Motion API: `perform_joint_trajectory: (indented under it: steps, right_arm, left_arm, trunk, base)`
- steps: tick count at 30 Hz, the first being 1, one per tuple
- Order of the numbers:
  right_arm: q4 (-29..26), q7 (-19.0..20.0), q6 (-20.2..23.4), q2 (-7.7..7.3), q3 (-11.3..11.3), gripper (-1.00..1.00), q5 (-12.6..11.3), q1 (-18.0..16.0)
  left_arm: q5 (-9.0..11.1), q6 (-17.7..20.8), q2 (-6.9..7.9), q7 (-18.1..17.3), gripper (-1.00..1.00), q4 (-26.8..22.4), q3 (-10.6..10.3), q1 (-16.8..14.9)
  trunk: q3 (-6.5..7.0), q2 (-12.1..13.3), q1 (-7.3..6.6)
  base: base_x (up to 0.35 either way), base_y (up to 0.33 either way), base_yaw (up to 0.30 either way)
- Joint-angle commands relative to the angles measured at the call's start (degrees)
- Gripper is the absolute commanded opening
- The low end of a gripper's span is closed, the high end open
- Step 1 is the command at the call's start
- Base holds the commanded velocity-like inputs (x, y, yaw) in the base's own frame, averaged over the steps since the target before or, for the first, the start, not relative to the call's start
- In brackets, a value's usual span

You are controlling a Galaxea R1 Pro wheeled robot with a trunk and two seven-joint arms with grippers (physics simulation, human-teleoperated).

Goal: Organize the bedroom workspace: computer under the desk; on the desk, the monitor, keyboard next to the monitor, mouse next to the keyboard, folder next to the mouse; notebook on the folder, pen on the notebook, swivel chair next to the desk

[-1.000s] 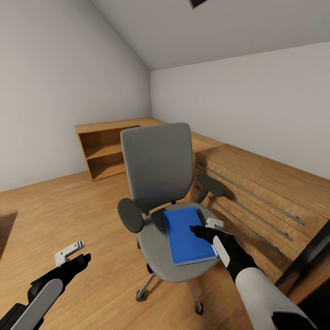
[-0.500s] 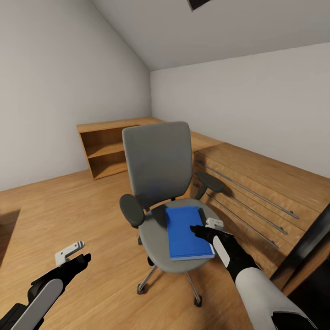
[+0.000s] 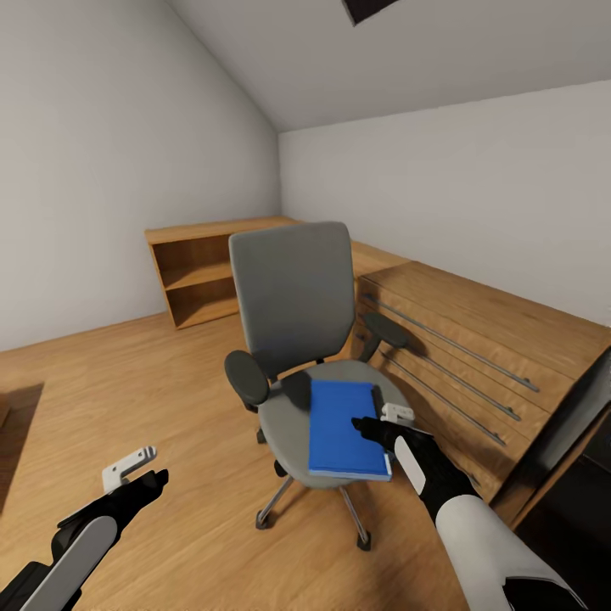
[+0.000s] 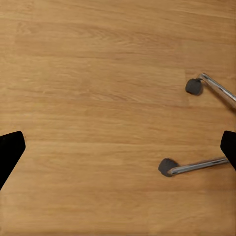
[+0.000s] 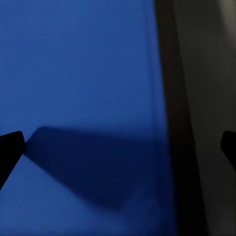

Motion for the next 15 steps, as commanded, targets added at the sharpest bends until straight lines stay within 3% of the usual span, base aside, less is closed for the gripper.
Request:
perform_joint_trajectory:
  steps: [1, 15]
  right_arm:
    - [3.95, 0.18, 0.33, 0.05, -0.32, 1.0, 0.09, 0.02]
    - [3.91, 0.18, 0.29, 0.05, -0.34, 1.0, 0.09, 0.01]
  left_arm:
    - [0.27, 0.13, 0.05, 0.41, 1.0, -0.07, -0.09, -0.06]
    - [0.23, 0.14, 0.03, 0.42, 1.0, -0.09, -0.15, -0.06]
  trunk:
    - [0.11, 0.38, -0.23]
    - [2.63, 5.99, -3.3]
  base:
    - [-0.017, 0.0, 0.0]
    - [-0.002, 0.0, 0.0]
